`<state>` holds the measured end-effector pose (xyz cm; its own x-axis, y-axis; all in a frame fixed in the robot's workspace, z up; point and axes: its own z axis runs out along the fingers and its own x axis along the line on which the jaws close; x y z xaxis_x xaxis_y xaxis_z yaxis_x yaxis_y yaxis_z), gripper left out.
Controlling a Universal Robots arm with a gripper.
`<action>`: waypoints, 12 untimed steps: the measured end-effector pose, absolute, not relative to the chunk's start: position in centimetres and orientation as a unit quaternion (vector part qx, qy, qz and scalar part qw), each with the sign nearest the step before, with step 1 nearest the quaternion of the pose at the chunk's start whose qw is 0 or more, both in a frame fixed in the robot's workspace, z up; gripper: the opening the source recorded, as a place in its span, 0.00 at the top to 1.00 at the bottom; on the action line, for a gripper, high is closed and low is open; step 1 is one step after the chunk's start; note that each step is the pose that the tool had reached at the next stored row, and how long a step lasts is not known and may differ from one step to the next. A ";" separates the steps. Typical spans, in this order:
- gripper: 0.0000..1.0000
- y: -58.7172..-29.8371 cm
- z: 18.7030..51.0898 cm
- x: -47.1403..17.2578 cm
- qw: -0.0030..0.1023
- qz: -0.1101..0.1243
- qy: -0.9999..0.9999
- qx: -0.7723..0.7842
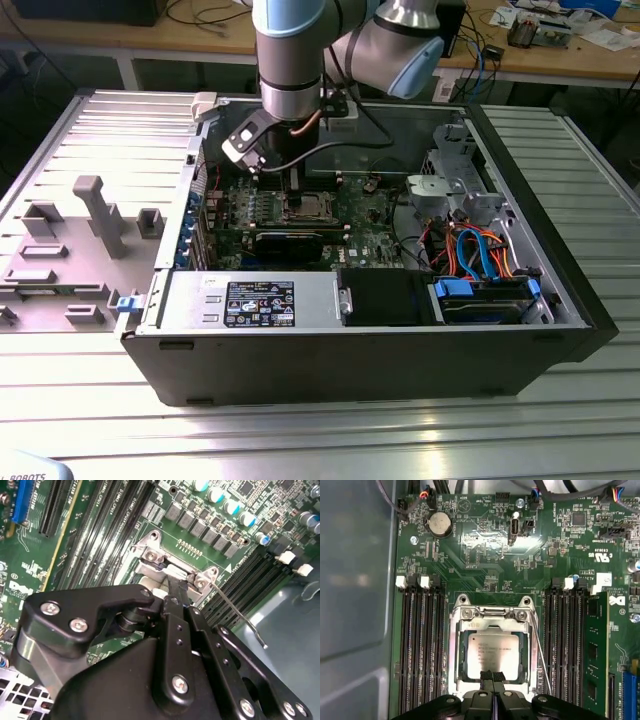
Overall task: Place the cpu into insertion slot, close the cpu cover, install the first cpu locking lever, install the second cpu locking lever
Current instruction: 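Close the cpu cover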
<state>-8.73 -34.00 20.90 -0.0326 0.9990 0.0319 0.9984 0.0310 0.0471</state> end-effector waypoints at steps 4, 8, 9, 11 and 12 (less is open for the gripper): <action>0.89 -34.0 20.5 -8.7 0.005 0.028 0.718 0.696; 0.89 -34.0 20.7 -8.7 0.005 0.028 0.718 0.696; 0.89 -34.0 20.8 -8.7 0.005 0.028 0.718 0.696; 0.89 -34.0 20.8 -8.7 0.005 0.028 0.718 0.696; 0.89 -34.0 20.8 -8.7 0.005 0.028 0.718 0.696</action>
